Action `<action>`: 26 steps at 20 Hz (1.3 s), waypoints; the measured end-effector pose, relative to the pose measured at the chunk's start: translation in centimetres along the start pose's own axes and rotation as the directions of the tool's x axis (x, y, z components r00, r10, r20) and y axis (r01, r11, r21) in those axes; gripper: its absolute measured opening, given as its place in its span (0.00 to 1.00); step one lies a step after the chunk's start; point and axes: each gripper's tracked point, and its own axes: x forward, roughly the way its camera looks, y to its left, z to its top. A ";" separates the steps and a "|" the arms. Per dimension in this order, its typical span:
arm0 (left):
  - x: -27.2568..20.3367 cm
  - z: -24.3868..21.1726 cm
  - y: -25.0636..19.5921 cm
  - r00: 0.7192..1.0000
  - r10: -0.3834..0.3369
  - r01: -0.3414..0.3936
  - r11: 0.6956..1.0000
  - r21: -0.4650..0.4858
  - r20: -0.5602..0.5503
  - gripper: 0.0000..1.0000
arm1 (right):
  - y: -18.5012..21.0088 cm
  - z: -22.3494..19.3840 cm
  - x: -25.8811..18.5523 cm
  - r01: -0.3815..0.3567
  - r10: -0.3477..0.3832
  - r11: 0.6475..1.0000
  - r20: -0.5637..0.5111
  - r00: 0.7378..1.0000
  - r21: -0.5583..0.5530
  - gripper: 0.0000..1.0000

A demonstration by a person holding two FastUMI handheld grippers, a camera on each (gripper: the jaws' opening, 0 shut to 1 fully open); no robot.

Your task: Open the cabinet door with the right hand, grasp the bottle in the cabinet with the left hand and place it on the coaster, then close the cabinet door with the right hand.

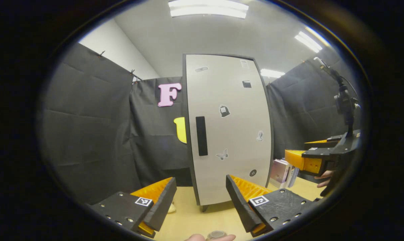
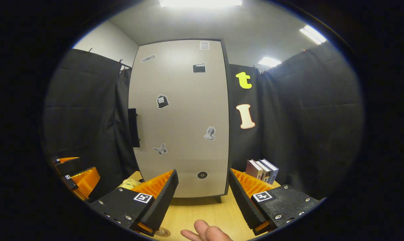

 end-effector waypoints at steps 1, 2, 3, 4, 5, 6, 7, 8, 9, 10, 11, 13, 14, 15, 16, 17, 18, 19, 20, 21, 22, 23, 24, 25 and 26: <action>0.0 0.0 -0.1 1.000 -0.002 0.002 1.000 -0.001 0.002 0.87 | 0.1 0.0 -0.1 -0.003 0.003 1.000 0.001 1.000 -0.001 0.93; 0.1 0.0 0.0 1.000 -0.001 0.001 1.000 -0.001 0.002 0.89 | 0.0 0.1 -0.2 -0.003 0.003 1.000 0.005 1.000 -0.001 0.93; 0.1 0.0 -0.1 1.000 -0.003 0.003 1.000 0.000 0.001 0.89 | 0.0 0.2 -0.3 -0.002 0.002 1.000 0.010 1.000 0.000 0.93; 0.1 0.0 -0.1 1.000 -0.006 0.006 1.000 -0.001 0.001 0.89 | 0.1 0.2 -0.2 -0.003 0.003 1.000 0.012 1.000 -0.001 0.93; 0.1 -0.1 -0.1 1.000 -0.007 0.007 1.000 -0.001 -0.002 0.89 | 0.0 0.3 -0.3 0.000 0.000 1.000 0.015 1.000 -0.003 0.93; 0.0 -0.2 -0.1 1.000 -0.009 0.009 1.000 0.000 -0.004 0.87 | 0.0 0.3 -0.3 0.001 -0.001 1.000 0.016 1.000 -0.003 0.93; 0.0 -0.1 -0.2 1.000 -0.010 0.010 1.000 -0.002 -0.004 0.87 | 0.0 0.3 -0.3 0.001 -0.001 1.000 0.015 1.000 0.001 0.93; 0.0 -0.1 -0.1 1.000 -0.009 0.009 1.000 -0.001 -0.004 0.89 | 0.0 0.2 -0.3 0.002 -0.002 1.000 0.014 1.000 0.005 0.93; 0.1 -0.1 -0.1 1.000 -0.010 0.010 1.000 0.000 -0.004 0.89 | 0.0 0.3 -0.3 0.002 -0.002 1.000 0.014 1.000 0.008 0.93; 0.1 -0.1 -0.1 1.000 -0.009 0.009 1.000 0.000 -0.002 0.87 | 0.0 0.3 -0.2 0.003 -0.003 1.000 0.014 1.000 0.008 0.93; 0.1 -0.1 0.0 1.000 -0.006 0.006 1.000 0.002 0.000 0.87 | 0.0 0.4 -0.2 0.004 -0.004 1.000 0.015 1.000 0.006 0.93; 0.1 -0.1 0.1 1.000 -0.003 0.003 1.000 0.004 -0.002 0.87 | 0.2 0.4 -0.1 0.000 0.000 1.000 0.015 1.000 0.007 0.93; 0.0 -0.1 0.2 1.000 0.000 0.000 1.000 0.004 -0.002 0.89 | 0.3 0.2 -0.2 -0.003 0.003 1.000 0.011 1.000 0.011 0.93; 0.0 -0.1 0.2 1.000 0.003 -0.003 1.000 0.002 -0.002 0.89 | 0.5 0.1 -0.3 -0.007 0.007 1.000 0.007 1.000 0.014 0.93; 0.0 -0.2 0.3 1.000 0.008 -0.008 1.000 0.002 -0.003 0.89 | 0.6 0.1 -0.2 -0.009 0.009 1.000 0.005 1.000 0.014 0.93; 0.0 -0.2 0.5 1.000 0.014 -0.014 1.000 0.003 -0.005 0.89 | 0.7 0.2 -0.2 -0.012 0.012 1.000 0.005 1.000 0.013 0.93; 0.0 -0.2 0.5 1.000 0.015 -0.015 1.000 0.000 -0.006 0.89 | 0.8 0.3 -0.3 -0.013 0.013 1.000 0.009 1.000 0.011 0.93; -0.1 -0.2 0.5 1.000 0.018 -0.018 1.000 -0.002 -0.007 0.89 | 0.8 0.4 -0.3 -0.013 0.013 1.000 0.012 1.000 0.008 0.93; -0.1 -0.3 0.6 1.000 0.021 -0.021 1.000 -0.003 -0.008 0.89 | 0.8 0.4 -0.3 -0.013 0.013 1.000 0.012 1.000 0.007 0.93; -0.1 -0.2 0.6 1.000 0.020 -0.020 1.000 -0.004 -0.007 0.89 | 0.9 0.4 -0.2 -0.014 0.014 1.000 0.012 1.000 0.010 0.93; -0.1 -0.3 0.7 1.000 0.023 -0.023 1.000 -0.002 -0.008 0.89 | 0.9 0.3 -0.1 -0.014 0.014 1.000 0.012 1.000 0.015 0.93; 0.0 -0.2 0.7 1.000 0.023 -0.023 1.000 0.000 -0.006 0.87 | 0.9 0.4 -0.1 -0.014 0.014 1.000 0.011 1.000 0.020 0.93; 0.0 -0.2 0.7 1.000 0.022 -0.022 1.000 0.001 -0.006 0.87 | 1.0 0.4 -0.1 -0.014 0.014 1.000 0.009 1.000 0.021 0.93; 0.0 -0.2 0.7 1.000 0.021 -0.021 1.000 0.002 -0.006 0.89 | 1.0 0.4 -0.1 -0.014 0.014 1.000 0.008 1.000 0.020 0.93; 0.0 -0.2 0.7 1.000 0.019 -0.019 1.000 0.004 -0.006 0.89 | 1.1 0.4 -0.1 -0.016 0.016 1.000 0.009 1.000 0.018 0.93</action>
